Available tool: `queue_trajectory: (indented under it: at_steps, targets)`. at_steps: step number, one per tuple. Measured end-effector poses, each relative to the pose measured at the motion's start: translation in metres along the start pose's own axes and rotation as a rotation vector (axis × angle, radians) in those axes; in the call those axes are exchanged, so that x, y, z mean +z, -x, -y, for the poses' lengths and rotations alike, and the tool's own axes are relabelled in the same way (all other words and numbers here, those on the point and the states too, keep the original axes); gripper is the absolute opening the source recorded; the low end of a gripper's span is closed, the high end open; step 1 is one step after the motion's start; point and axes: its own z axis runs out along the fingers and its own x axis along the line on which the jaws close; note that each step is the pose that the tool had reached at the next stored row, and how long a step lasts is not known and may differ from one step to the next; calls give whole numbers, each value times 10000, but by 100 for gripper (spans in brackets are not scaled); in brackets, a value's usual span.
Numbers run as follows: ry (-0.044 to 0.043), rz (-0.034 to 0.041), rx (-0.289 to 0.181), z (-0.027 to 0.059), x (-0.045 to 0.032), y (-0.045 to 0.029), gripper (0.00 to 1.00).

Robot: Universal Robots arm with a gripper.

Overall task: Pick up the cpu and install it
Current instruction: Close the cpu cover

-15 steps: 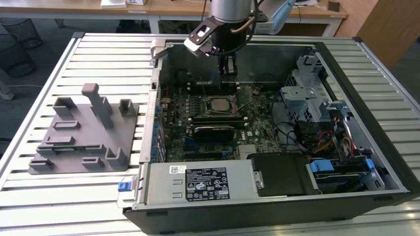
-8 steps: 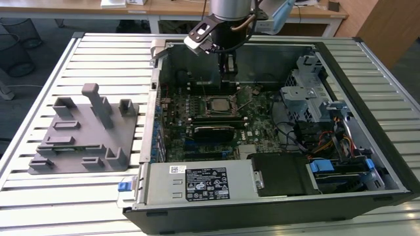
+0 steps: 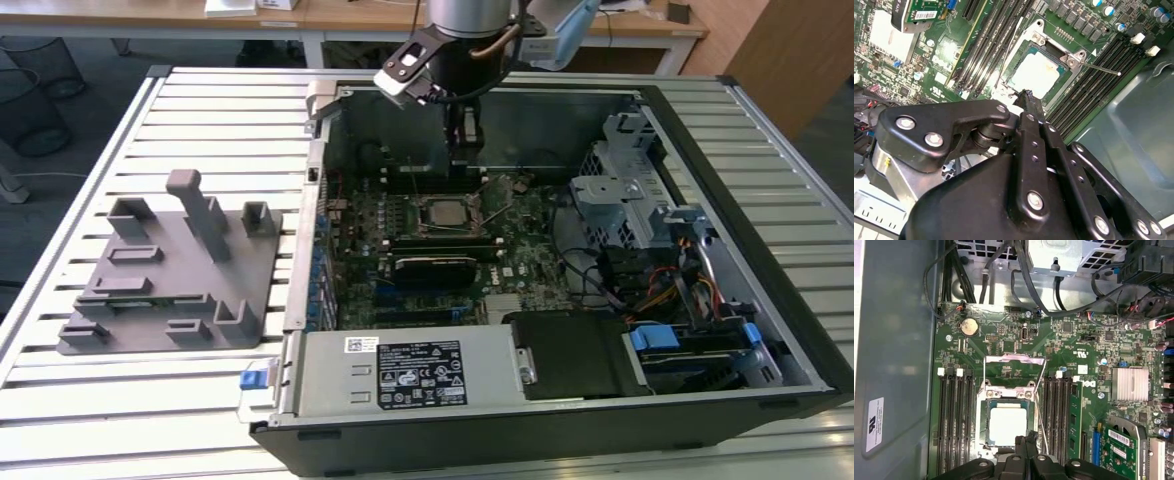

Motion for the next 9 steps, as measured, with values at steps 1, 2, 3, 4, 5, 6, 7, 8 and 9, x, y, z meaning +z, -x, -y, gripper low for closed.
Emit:
queue_trajectory:
  at_steps: [1,2,3,4,5,6,7,8,9]
  targets:
    - [-1,7,0,0,-3,0,11]
    - [-1,12,0,0,-6,0,11]
    - [-1,15,0,0,-10,1,11]
    - [-1,19,0,0,-15,1,11]
    - [0,21,0,0,-19,1,11]
    - [-1,32,0,0,-28,1,11]
    - [-1,38,0,-1,-35,1,11]
    - [-1,43,-1,-1,-43,2,11]
    - [-2,47,0,-1,-53,2,11]
